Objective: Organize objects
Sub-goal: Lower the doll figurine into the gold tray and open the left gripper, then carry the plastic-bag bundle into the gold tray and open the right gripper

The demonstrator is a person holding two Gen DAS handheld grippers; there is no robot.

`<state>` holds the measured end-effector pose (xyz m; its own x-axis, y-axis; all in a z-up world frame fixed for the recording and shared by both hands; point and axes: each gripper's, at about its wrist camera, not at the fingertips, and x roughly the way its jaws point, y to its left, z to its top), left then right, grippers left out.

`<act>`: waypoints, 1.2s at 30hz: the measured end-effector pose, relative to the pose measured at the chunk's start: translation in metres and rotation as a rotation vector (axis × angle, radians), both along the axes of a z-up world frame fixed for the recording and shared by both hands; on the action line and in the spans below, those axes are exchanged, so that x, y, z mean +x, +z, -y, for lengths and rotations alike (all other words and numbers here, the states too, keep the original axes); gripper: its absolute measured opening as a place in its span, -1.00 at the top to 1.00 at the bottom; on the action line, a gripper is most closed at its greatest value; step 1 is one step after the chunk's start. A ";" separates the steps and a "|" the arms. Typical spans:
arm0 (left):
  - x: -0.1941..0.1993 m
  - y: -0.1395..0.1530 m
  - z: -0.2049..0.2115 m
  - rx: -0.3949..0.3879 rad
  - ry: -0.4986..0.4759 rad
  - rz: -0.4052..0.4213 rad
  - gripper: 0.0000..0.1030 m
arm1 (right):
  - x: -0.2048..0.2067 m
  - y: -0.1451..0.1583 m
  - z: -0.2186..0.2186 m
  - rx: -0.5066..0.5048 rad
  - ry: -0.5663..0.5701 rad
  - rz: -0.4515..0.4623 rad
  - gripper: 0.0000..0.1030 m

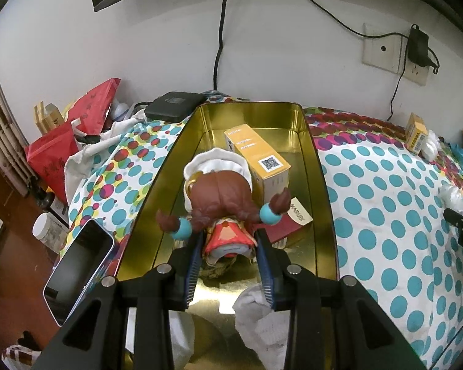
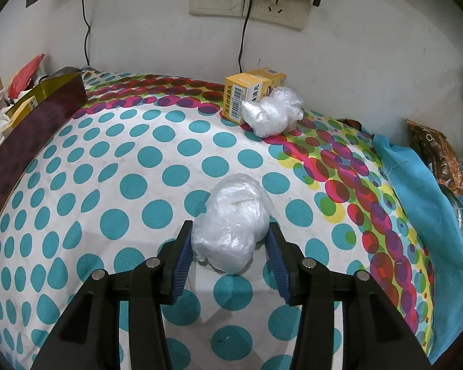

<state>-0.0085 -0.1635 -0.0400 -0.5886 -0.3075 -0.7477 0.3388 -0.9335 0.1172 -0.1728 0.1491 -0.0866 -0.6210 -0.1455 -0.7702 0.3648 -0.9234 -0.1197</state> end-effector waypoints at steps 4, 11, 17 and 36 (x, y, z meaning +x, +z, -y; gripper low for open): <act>0.003 0.001 0.000 0.005 0.003 -0.004 0.31 | 0.000 0.000 0.000 0.000 0.000 0.000 0.14; 0.009 0.006 -0.002 0.009 0.014 -0.004 0.16 | 0.000 -0.001 -0.001 0.004 0.000 -0.002 0.14; 0.018 0.014 -0.001 0.009 0.013 -0.017 0.07 | 0.002 0.000 0.002 0.019 -0.001 -0.011 0.15; 0.087 0.049 0.043 0.071 0.077 -0.118 -0.11 | 0.039 0.040 0.052 -0.098 0.098 -0.054 0.24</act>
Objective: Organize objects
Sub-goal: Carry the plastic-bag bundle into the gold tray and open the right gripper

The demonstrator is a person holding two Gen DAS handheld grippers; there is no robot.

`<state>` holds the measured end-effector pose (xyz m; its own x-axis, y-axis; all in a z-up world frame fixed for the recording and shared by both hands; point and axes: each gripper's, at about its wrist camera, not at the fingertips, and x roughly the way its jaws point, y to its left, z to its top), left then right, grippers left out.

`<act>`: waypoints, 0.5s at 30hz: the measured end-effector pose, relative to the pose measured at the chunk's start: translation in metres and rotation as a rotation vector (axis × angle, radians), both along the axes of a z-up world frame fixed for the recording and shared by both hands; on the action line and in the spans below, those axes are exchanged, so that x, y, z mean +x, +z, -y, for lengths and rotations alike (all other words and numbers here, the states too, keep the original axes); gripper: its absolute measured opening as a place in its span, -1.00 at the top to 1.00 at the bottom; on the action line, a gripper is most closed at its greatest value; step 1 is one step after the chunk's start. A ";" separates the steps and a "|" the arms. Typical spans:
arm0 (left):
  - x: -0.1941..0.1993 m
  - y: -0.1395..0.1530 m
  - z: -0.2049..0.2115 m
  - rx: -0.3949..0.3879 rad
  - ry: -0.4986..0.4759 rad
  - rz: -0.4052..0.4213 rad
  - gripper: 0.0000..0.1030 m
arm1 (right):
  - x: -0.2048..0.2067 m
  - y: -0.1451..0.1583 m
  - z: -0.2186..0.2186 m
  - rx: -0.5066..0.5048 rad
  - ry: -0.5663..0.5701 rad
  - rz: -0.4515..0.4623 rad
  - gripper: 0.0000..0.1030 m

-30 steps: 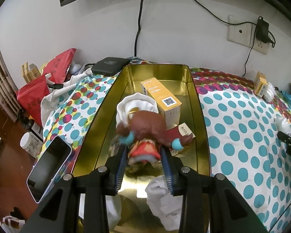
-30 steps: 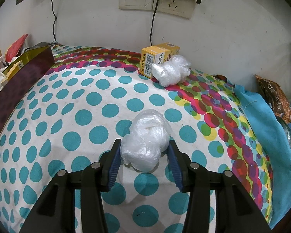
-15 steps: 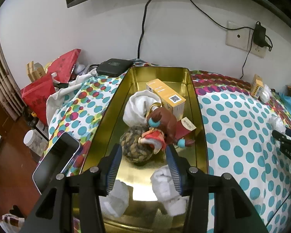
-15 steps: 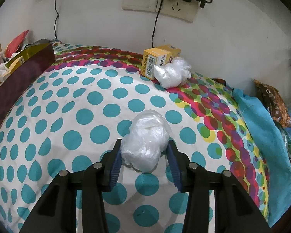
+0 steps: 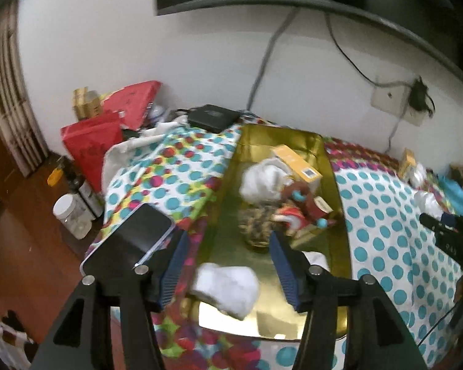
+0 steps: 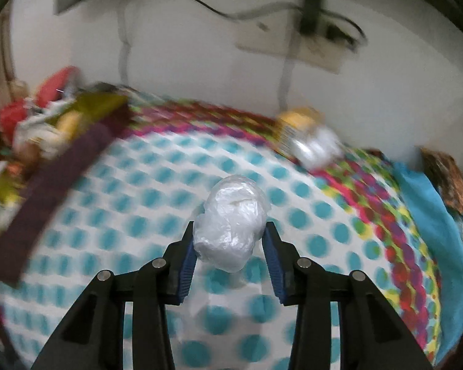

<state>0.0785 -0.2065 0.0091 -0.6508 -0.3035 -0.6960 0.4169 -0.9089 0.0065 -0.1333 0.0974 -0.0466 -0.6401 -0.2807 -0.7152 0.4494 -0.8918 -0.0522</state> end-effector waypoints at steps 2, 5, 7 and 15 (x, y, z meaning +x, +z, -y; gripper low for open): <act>0.008 0.003 0.010 0.017 0.014 -0.014 -0.14 | 0.014 0.016 0.024 -0.038 0.071 -0.008 0.24; 0.015 0.003 0.023 0.038 0.038 -0.010 -0.15 | 0.041 0.037 0.063 -0.093 0.189 -0.012 0.24; 0.019 0.002 0.030 0.057 0.050 -0.019 -0.15 | 0.060 0.046 0.088 -0.108 0.265 -0.012 0.24; 0.027 -0.005 0.046 0.076 0.071 -0.005 -0.15 | 0.115 0.041 0.181 -0.068 0.495 0.032 0.24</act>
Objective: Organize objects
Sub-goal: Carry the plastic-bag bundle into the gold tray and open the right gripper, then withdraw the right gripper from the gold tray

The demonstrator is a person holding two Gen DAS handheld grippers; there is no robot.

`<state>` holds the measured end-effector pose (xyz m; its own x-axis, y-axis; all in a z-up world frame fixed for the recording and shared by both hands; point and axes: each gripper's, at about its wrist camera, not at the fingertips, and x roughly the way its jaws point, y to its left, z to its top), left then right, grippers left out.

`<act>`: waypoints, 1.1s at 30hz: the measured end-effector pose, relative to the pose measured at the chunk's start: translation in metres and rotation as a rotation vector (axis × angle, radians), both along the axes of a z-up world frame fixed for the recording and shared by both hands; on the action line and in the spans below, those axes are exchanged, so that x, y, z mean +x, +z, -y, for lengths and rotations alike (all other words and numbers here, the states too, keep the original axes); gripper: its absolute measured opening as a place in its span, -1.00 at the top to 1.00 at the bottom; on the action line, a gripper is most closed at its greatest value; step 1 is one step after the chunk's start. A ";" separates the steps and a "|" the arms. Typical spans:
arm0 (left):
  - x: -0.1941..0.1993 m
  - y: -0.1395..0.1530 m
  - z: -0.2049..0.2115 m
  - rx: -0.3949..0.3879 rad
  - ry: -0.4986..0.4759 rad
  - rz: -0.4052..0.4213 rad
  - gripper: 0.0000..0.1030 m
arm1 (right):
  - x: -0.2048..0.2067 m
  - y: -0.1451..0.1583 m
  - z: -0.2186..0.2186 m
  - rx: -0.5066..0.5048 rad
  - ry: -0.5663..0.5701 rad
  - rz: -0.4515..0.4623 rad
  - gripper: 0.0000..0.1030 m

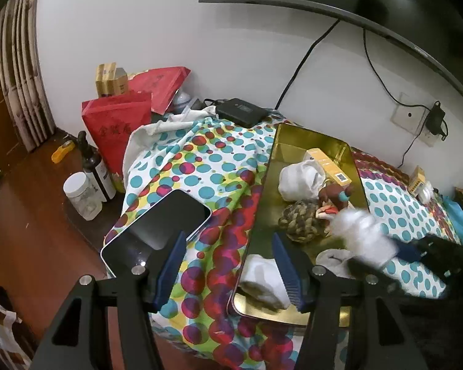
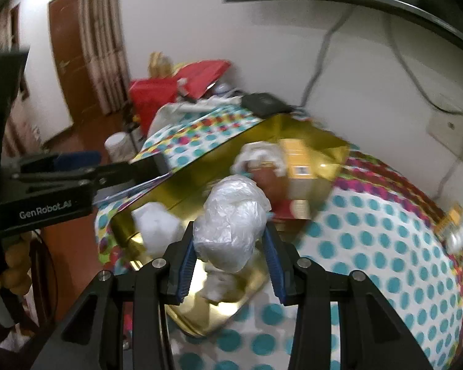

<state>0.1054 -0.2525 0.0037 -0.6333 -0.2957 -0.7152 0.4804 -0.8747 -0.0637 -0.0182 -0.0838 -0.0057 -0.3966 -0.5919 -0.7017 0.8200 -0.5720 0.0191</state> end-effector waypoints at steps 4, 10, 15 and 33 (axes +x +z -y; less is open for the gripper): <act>0.001 -0.003 0.005 0.003 0.006 0.003 -0.15 | 0.009 -0.017 0.026 0.046 0.041 0.018 0.25; 0.000 -0.010 0.009 0.016 0.007 0.010 -0.15 | 0.003 -0.036 0.031 0.112 0.055 0.046 0.24; -0.001 -0.014 0.010 0.022 0.011 0.006 -0.15 | -0.001 -0.043 0.034 0.146 0.040 0.039 0.24; -0.007 -0.014 -0.004 0.006 0.001 0.023 -0.15 | 0.003 -0.020 0.017 0.048 0.045 -0.041 -0.23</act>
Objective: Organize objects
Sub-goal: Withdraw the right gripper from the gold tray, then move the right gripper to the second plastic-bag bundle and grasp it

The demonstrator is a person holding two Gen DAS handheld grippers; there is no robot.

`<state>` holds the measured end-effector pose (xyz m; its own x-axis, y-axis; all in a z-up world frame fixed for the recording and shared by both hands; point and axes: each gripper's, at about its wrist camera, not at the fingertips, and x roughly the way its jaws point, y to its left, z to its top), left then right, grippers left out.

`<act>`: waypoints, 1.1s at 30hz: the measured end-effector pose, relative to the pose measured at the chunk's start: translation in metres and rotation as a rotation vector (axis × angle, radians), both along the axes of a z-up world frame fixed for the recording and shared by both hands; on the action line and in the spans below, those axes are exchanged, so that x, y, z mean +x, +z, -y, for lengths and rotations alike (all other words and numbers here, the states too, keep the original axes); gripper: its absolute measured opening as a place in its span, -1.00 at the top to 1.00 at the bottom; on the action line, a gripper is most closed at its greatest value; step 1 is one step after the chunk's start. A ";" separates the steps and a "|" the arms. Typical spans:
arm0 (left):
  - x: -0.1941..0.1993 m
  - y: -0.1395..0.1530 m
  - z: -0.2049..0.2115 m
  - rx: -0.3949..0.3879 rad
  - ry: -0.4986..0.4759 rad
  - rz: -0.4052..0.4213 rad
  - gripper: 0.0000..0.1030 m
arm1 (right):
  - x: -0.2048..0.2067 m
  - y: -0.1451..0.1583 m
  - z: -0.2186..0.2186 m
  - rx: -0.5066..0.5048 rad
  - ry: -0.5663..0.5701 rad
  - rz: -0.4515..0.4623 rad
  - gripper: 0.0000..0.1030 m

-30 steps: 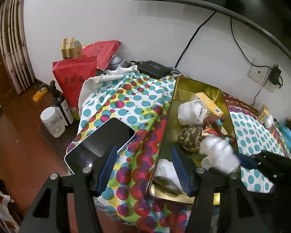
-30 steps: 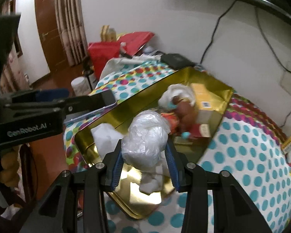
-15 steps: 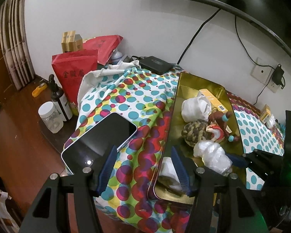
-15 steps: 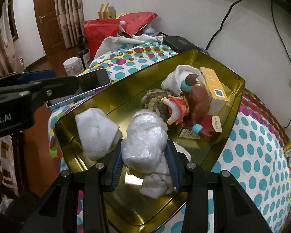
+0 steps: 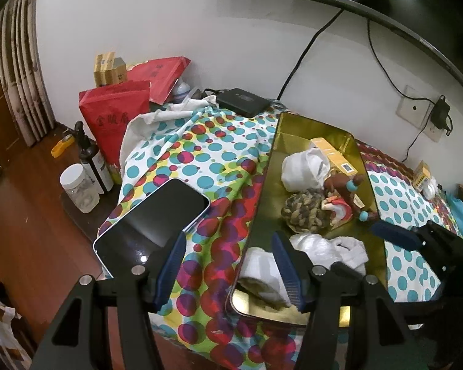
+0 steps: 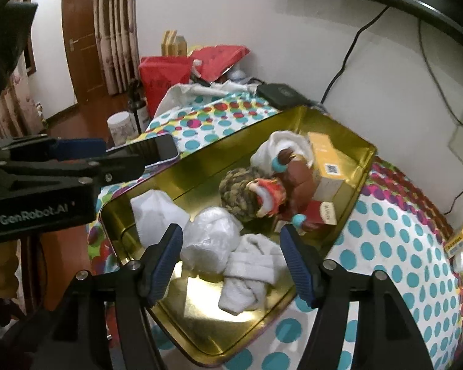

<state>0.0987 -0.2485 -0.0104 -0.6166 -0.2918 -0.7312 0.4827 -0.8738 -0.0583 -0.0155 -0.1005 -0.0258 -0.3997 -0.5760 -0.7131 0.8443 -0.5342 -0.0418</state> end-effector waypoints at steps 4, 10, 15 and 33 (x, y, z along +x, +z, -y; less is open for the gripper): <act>-0.005 0.006 -0.012 -0.012 -0.028 -0.006 -0.15 | -0.006 0.010 -0.021 -0.053 -0.051 -0.019 -0.25; -0.020 0.010 -0.045 -0.005 -0.122 0.000 -0.15 | -0.046 0.012 -0.080 -0.097 -0.252 -0.037 -0.25; -0.038 0.012 -0.086 -0.020 -0.230 0.009 -0.15 | -0.100 0.003 -0.151 -0.088 -0.476 -0.034 -0.26; -0.089 -0.023 -0.194 -0.083 -0.460 0.104 -0.15 | -0.255 -0.026 -0.264 -0.129 -0.896 0.102 -0.27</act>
<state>0.0093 -0.0550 -0.0339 -0.6202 -0.0661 -0.7816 0.0448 -0.9978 0.0489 -0.2703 0.1640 -0.0521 -0.6744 -0.1580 -0.7212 0.1069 -0.9874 0.1163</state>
